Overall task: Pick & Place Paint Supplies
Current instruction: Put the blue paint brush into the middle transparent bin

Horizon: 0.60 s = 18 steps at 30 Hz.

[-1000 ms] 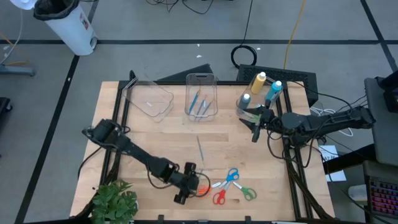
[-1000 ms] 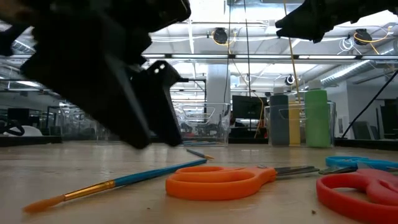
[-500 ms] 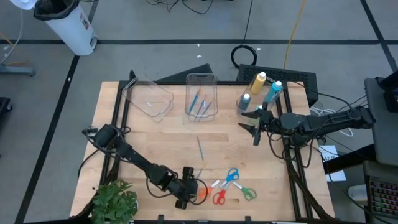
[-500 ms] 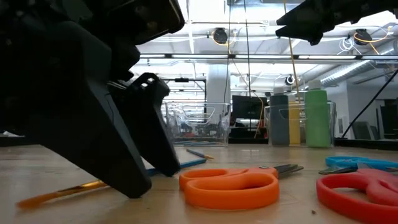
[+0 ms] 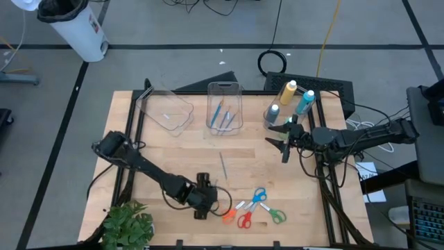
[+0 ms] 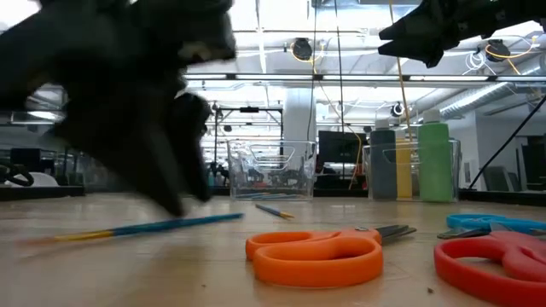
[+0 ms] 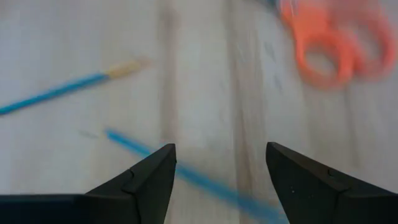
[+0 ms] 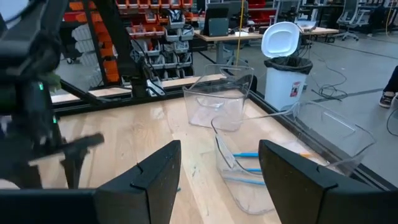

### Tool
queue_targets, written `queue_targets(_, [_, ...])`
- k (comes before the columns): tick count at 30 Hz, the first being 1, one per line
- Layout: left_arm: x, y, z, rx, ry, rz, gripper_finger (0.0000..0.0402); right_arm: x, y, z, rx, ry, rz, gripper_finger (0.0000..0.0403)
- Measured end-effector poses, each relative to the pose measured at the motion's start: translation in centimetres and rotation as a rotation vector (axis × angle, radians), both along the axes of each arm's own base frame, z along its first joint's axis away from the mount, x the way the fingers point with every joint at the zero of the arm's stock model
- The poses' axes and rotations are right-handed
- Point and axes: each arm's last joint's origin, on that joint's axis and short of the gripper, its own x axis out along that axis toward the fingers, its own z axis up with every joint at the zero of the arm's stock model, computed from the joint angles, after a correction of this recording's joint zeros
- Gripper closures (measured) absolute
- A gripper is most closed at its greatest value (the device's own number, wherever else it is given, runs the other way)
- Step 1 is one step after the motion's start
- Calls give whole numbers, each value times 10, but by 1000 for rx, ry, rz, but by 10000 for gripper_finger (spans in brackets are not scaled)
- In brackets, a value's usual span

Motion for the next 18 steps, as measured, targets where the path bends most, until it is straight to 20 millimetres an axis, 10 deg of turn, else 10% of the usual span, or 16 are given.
queue_targets(9, [-23, 9, 24, -355, 131, 625, 147, 0, 0, -2, 22, 10, -2, 193])
queue_targets(18, [-73, 1, 11, -209, 513, 944, 147, 0, 0, -2, 23, 11, -2, 193])
